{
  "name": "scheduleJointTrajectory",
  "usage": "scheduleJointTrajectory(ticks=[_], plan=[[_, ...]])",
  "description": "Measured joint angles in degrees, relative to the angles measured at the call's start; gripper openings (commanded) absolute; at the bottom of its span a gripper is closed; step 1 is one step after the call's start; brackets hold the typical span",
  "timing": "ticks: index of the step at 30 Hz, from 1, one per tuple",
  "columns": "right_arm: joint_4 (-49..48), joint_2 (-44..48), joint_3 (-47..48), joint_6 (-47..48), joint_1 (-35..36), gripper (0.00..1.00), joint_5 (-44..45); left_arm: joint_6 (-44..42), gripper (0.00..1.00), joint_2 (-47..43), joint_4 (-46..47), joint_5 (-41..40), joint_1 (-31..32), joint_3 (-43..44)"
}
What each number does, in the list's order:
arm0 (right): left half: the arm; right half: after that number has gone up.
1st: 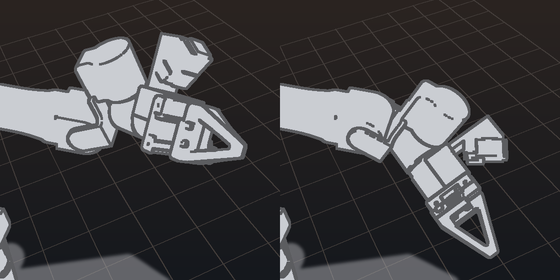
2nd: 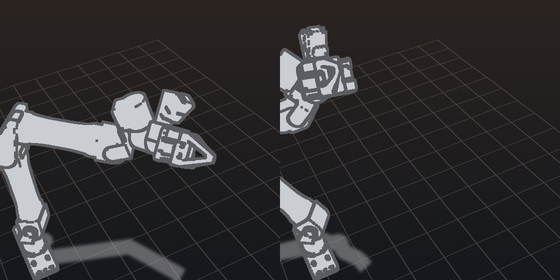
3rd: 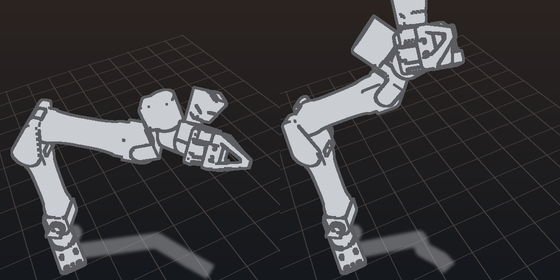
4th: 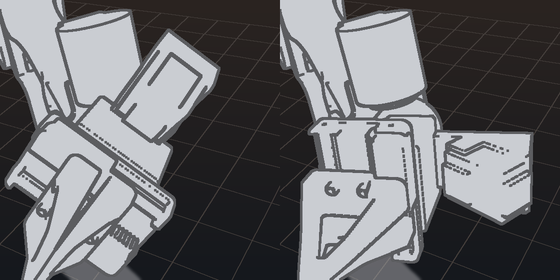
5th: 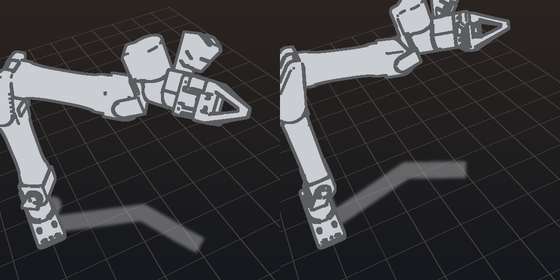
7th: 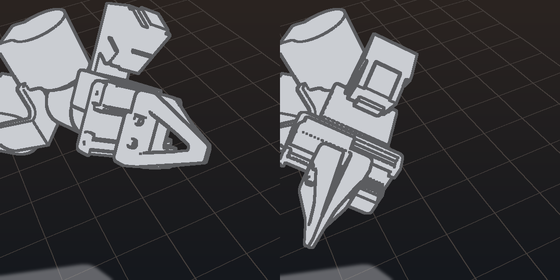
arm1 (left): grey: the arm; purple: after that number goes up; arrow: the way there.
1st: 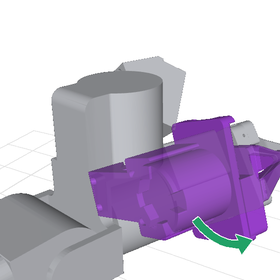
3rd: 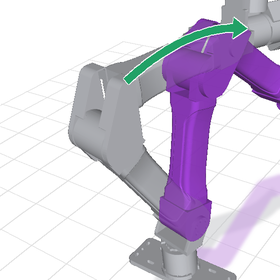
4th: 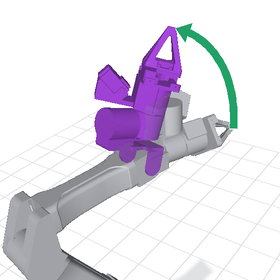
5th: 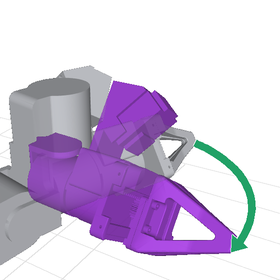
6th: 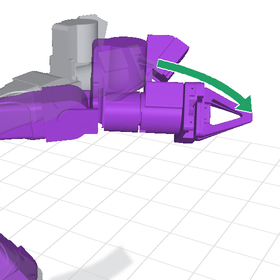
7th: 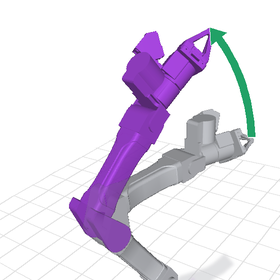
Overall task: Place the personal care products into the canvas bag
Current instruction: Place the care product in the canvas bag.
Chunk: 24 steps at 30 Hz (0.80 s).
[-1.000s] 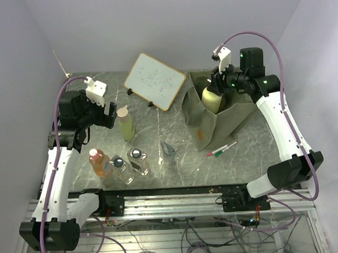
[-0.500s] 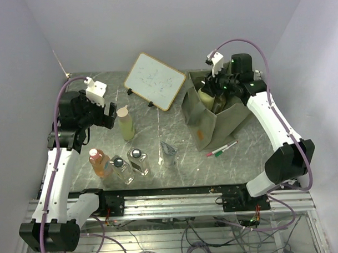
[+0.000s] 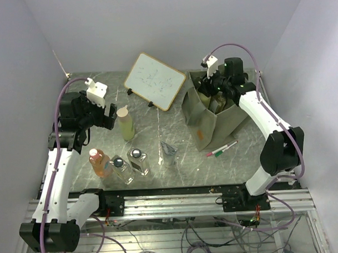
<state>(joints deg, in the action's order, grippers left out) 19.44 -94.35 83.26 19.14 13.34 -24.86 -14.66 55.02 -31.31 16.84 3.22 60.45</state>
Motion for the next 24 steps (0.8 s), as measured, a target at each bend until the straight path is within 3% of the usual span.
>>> scheduleJointTrajectory(ticks=[24], plan=[[-5.75, -3.15, -2.19, 3.04, -0.28, 0.00, 4.13, -1.25, 0.99, -0.39, 0.11, 0.00, 0.00, -1.05]])
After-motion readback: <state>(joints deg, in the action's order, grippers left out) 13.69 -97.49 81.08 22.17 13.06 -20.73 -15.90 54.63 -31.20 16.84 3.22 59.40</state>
